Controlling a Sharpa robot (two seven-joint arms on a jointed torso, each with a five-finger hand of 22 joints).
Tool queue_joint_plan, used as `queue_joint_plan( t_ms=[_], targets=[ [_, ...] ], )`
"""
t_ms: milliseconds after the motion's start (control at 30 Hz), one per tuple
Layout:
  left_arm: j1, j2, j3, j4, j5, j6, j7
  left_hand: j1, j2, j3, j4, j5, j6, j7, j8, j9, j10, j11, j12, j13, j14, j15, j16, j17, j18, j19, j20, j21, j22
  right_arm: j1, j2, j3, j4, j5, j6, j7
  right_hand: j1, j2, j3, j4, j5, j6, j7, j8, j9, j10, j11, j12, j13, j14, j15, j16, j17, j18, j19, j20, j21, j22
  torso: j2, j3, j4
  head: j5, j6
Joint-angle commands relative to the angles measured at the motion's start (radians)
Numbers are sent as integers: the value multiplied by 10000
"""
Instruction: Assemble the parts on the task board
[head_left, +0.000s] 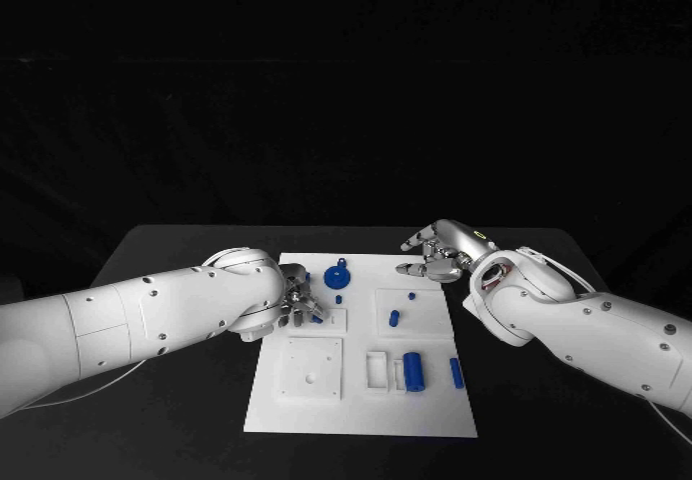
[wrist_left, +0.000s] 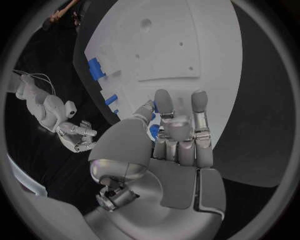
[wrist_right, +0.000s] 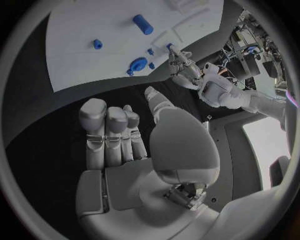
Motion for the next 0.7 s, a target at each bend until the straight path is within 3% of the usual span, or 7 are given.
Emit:
queue_joint_plan(
  t_ms=[33, 400, 700],
  targets=[
    [-29, 33, -12, 20, -22, 104, 27, -97, -132, -75, 158, -61, 2701, -1228, 53, 2411, 497, -90, 98, -171, 11, -47, -53, -11, 62, 20, 67, -24, 182, -13, 6, 7, 0, -8, 57, 11, -124, -25, -27, 48, 83, 46, 3, -35, -6, -51, 0, -84, -34, 40, -28, -74, -6, 195, 480, 8, -49, 968, -3, -3, -5, -9, -10],
    [-31, 50, -12, -18, -5, 82, 34, -319, -372, -387, 501, -520, 2718, -1235, 33, 2422, 495, -93, 150, -329, 2, -52, -82, -60, 54, 31, 60, -39, 183, -20, 7, 10, -6, -7, 33, 16, -124, -25, -27, 48, 83, 46, 3, -35, -6, -51, 0, -84, -34, 40, -28, -74, -6, 195, 480, 8, -49, 968, -3, 2, -4, -36, 1],
    [-32, 30, -12, -38, -4, -9, 14, -396, -513, -500, 668, -582, 2705, -1230, 15, 2421, 495, -86, 151, -402, -23, -56, -125, -148, 55, 21, 64, -65, 181, -22, 2, 13, 0, -2, -59, 28, -106, -30, -31, 45, 151, 36, 4, -36, -6, -33, -4, -67, -24, 43, -29, -76, -6, 194, 489, 6, -33, 974, -3, -2, -3, -51, 18]
  ],
)
